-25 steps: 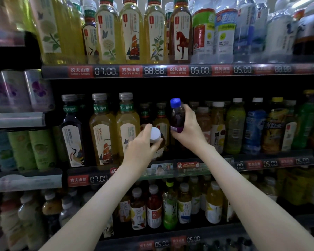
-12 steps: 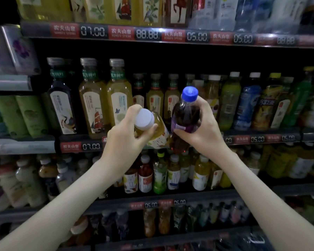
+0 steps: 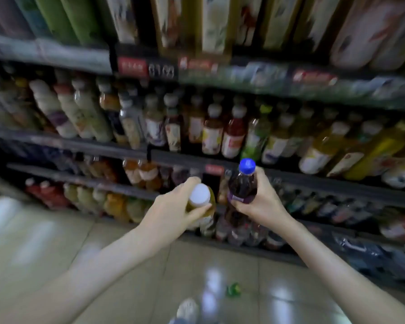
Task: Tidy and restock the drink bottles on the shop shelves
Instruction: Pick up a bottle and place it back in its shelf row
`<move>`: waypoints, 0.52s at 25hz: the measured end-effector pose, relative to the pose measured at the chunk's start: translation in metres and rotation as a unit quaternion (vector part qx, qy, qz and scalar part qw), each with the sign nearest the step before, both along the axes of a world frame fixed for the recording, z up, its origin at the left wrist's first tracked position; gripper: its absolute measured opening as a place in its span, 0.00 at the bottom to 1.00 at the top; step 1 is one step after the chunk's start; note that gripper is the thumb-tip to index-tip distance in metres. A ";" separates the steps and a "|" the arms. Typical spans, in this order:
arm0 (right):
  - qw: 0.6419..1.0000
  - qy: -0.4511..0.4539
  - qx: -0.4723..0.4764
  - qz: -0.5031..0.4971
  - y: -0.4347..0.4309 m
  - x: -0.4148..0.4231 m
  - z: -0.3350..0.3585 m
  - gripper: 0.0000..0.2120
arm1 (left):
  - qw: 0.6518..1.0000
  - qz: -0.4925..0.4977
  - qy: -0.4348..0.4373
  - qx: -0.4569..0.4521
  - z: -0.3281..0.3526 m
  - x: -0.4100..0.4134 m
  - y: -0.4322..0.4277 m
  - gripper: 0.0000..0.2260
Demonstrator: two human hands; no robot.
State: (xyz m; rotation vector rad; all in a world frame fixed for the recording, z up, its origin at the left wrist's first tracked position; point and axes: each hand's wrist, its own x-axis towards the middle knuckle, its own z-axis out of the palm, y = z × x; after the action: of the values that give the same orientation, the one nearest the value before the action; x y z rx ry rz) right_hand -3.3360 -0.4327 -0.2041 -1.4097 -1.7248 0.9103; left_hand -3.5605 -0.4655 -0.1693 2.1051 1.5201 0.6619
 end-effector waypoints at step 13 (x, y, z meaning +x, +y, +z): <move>0.969 -0.030 -0.219 -0.110 -0.049 -0.078 -0.486 0.29 | 0.954 0.088 0.069 -0.277 -0.467 -0.060 -0.022 0.22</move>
State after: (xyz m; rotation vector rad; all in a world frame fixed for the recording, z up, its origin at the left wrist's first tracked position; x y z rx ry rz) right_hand -3.4144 -0.4814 -0.6897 -1.8886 -1.4206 1.1796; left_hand -3.6210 -0.4879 -0.6365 1.6271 1.7365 0.1123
